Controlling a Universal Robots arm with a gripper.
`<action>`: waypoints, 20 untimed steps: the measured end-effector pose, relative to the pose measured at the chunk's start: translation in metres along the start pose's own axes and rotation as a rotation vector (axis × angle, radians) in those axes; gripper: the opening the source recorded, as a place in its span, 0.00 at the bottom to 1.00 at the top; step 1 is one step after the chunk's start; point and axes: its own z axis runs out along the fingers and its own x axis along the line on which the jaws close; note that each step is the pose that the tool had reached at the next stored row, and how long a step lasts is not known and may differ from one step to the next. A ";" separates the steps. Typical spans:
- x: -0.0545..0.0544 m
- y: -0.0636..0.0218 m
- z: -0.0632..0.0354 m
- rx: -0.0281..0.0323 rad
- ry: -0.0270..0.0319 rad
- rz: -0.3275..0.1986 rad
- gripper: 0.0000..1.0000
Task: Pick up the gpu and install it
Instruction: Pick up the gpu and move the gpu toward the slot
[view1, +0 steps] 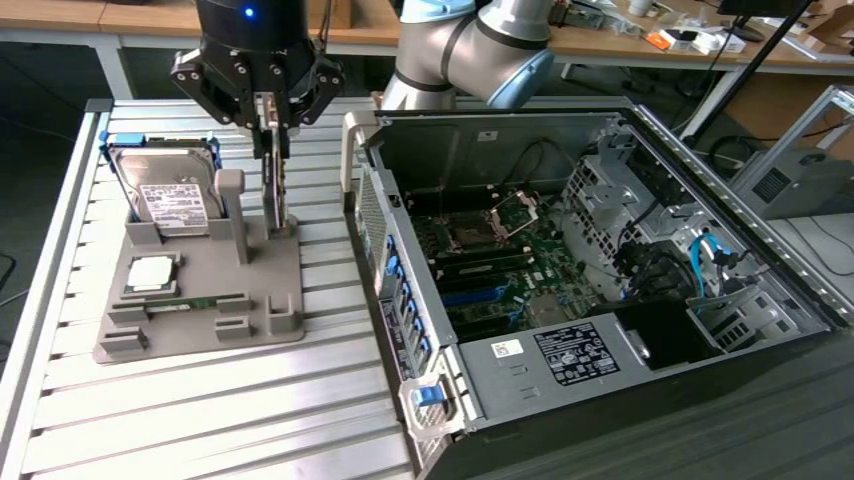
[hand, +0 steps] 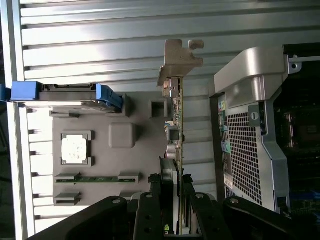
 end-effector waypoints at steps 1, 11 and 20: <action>0.000 0.0000 -0.0004 -0.0001 0.0000 0.000 0.27; 0.000 0.0002 -0.0027 -0.0012 0.0000 0.000 0.27; 0.000 0.0004 -0.0043 -0.0017 0.0001 0.000 0.27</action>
